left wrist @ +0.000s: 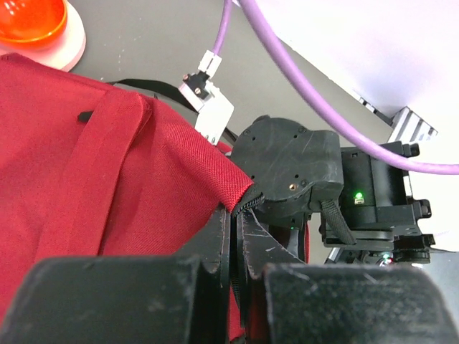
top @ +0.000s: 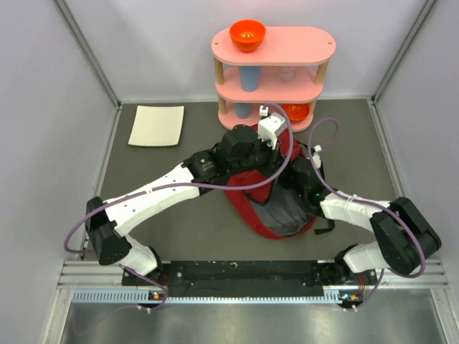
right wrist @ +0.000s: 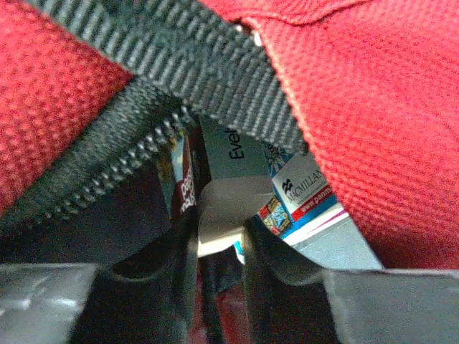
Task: Pack the student bag
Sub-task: Place the book in the student bag.
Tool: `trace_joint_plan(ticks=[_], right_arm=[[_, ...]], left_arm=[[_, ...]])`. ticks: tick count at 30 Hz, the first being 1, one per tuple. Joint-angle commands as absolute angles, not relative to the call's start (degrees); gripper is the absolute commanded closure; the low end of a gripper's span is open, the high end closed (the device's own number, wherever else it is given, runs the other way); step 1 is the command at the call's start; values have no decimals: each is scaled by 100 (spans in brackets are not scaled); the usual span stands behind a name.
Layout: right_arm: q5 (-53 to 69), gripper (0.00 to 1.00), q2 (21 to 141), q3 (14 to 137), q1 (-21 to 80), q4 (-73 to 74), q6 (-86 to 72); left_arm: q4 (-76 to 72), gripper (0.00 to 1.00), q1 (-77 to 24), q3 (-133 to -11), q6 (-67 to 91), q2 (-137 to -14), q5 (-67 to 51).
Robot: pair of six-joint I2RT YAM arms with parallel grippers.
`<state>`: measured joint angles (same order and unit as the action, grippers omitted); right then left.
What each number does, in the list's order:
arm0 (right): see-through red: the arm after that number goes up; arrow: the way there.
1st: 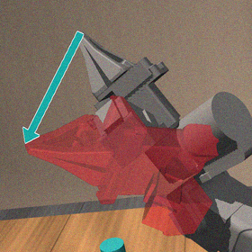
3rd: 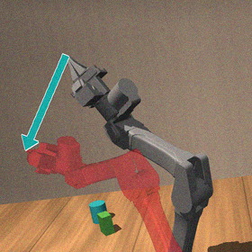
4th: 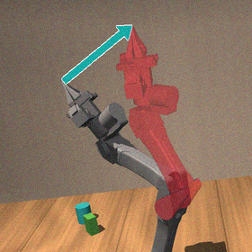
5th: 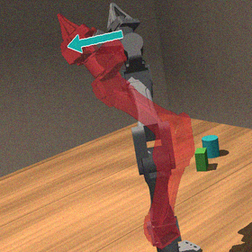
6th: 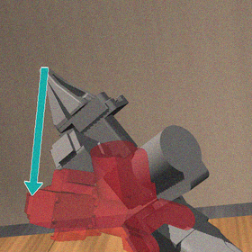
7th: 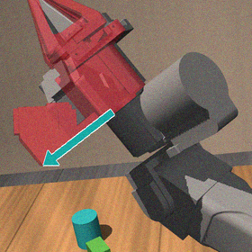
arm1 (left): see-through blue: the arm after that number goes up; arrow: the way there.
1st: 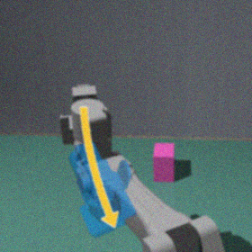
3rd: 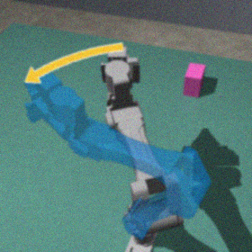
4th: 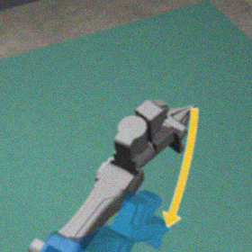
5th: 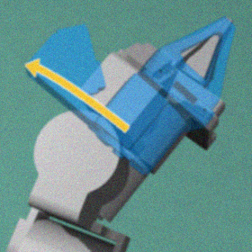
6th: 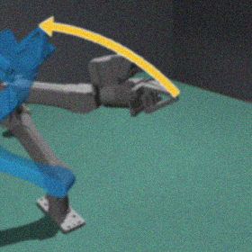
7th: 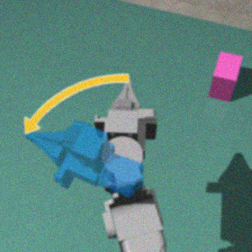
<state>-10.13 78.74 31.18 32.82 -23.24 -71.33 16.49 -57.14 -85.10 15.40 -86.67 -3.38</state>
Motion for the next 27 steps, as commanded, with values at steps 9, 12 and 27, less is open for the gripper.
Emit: trace_joint_plan(ticks=[9,12,27], right_arm=[[-817,25,5569,2163,3243,-1417,-6364],[-1080,24,4340,2021,3234,-574,-6267],[-3603,23,1890,3576,3243,3225,-5230]], left_arm=[[1020,100,-5608,-8121,1740,-8165,-255],[993,100,-5581,-8077,1740,-8183,-351],[1310,29,-5546,-7728,1749,-8536,-1951]])
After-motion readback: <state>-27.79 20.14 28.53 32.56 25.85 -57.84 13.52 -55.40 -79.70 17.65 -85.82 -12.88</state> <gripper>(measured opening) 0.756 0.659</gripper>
